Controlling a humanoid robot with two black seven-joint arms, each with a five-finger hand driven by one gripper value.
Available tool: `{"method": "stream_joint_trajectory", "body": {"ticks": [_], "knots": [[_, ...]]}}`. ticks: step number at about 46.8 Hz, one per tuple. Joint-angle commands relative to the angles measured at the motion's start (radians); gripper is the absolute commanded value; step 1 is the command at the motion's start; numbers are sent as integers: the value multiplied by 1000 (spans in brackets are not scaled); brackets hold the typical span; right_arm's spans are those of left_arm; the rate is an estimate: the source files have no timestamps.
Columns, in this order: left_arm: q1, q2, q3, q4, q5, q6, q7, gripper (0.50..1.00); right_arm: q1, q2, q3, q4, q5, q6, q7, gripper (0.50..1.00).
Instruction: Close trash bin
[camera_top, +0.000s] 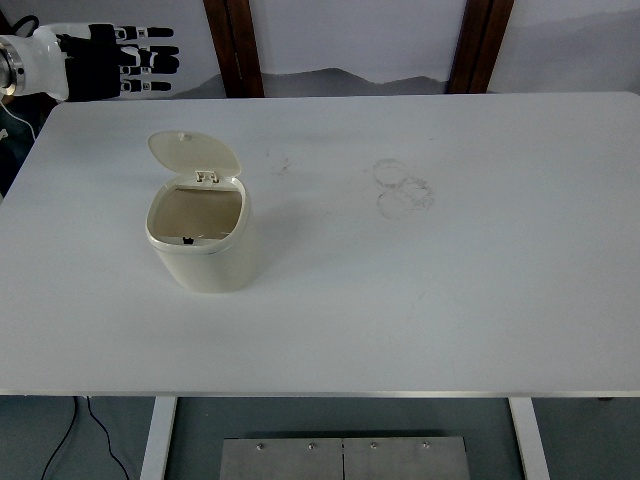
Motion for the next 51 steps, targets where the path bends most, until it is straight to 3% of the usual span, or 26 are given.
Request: {"method": "stream_joint_trajectory", "body": {"ticks": [1,20,32,51], "knots": [[-45,-3,70,-17,0,-1,11,1000,1,0,0,0,0,0,0,995],[-126,-12,116,-81,5,-24,35,1000,1,0,0,0,0,0,0,995],[-235,-8,286,-142,5,-38,51,1000,1,0,0,0,0,0,0,995],[-292,2,325,-188,3,-49,74,1000,1,0,0,0,0,0,0,995]]}}
